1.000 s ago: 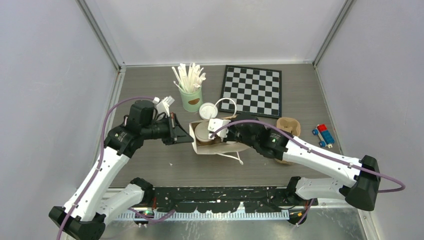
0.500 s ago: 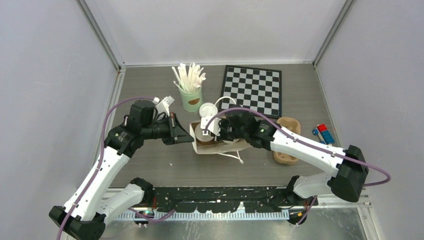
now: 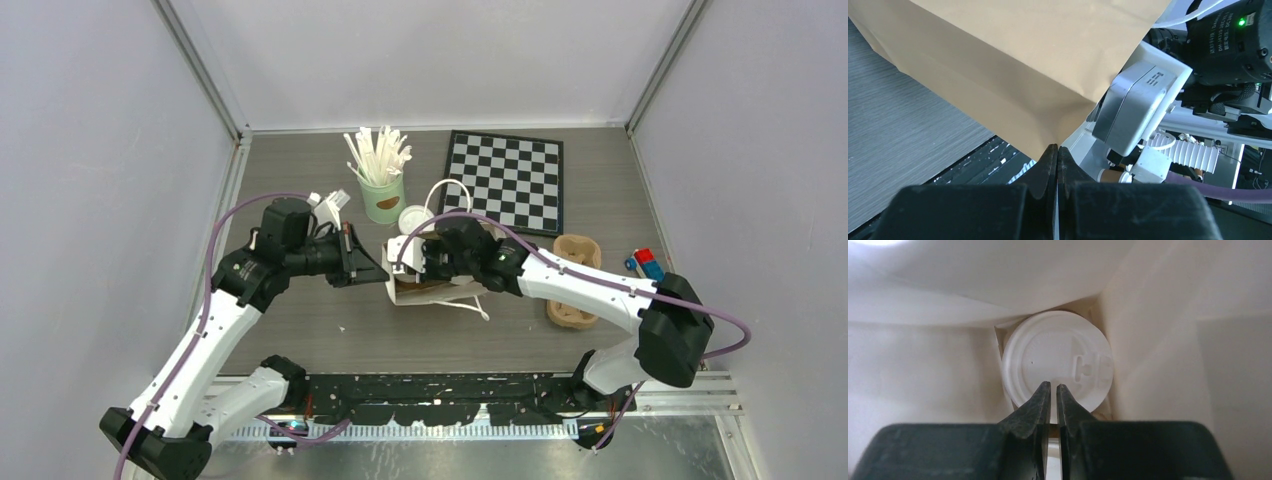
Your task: Pack the takeout coffee
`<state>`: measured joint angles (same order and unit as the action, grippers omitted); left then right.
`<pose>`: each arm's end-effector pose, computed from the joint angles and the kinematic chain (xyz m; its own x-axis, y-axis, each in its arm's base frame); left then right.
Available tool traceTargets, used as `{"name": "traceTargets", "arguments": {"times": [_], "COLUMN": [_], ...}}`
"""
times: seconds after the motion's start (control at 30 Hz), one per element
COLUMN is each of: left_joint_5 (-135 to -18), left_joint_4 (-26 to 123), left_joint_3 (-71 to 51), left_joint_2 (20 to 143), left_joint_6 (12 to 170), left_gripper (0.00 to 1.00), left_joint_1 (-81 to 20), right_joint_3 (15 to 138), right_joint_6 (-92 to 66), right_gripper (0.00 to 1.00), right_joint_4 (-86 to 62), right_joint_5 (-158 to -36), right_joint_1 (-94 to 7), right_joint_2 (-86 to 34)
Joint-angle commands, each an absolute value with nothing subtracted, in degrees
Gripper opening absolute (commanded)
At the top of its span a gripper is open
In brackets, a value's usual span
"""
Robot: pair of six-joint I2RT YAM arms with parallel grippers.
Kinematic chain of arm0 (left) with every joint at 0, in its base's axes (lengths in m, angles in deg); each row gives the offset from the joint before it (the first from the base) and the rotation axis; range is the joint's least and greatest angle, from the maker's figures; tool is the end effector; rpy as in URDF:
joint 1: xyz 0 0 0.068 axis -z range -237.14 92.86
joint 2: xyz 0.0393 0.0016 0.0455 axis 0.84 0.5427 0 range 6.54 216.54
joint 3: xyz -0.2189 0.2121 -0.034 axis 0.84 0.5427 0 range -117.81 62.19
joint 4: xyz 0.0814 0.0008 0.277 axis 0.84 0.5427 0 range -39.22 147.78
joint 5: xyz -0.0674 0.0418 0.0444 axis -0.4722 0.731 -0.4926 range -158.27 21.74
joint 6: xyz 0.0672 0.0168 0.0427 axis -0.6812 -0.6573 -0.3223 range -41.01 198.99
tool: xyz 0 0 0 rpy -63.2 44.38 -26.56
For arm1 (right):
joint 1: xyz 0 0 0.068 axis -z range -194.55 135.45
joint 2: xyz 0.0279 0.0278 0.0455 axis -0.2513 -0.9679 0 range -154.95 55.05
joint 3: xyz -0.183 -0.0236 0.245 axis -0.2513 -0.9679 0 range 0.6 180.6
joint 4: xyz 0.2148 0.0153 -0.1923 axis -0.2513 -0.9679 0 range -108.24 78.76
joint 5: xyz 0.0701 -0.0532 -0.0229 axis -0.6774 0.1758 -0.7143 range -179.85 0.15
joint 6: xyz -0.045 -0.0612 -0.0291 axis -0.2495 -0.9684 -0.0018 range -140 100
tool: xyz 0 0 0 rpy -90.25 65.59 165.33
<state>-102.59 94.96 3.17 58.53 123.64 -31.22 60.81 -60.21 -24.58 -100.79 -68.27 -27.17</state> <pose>0.1678 -0.1258 0.3622 -0.9242 -0.1963 -0.3277 0.1626 0.5742 -0.8024 0.2098 0.3085 0.2797 0.3086 -0.6508 -0.6937 -0.8955 0.0472 -0.4426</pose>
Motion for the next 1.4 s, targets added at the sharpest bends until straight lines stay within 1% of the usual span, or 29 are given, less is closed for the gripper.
{"name": "traceTargets", "arguments": {"times": [0.0,0.33,1.0,1.2,1.37], "left_joint_5": [-103.17,-102.28,-102.19,-102.11,-102.11], "left_joint_4": [92.76,93.11,91.99,92.01,91.93], "left_joint_3": [2.04,1.69,2.32,2.20,2.28], "left_joint_2": [58.66,58.66,58.65,58.93,59.16], "left_joint_6": [123.64,123.82,124.87,124.79,124.70], "left_gripper": [0.00,0.00,0.00,0.00,0.00], "left_joint_1": [-30.94,-30.94,-30.94,-30.94,-30.94], "right_joint_3": [61.52,58.76,57.38,59.42,63.82], "right_joint_6": [-62.02,-62.98,-61.18,-60.95,-58.06], "right_gripper": [0.15,0.14,0.13,0.13,0.16], "right_joint_4": [-20.67,-22.51,-24.12,-24.93,-26.65], "right_joint_5": [-102.84,-103.78,-100.58,-100.43,-100.47], "right_joint_1": [-68.24,-68.23,-68.25,-68.25,-68.09], "right_joint_2": [-27.73,-27.40,-28.47,-27.96,-25.72]}}
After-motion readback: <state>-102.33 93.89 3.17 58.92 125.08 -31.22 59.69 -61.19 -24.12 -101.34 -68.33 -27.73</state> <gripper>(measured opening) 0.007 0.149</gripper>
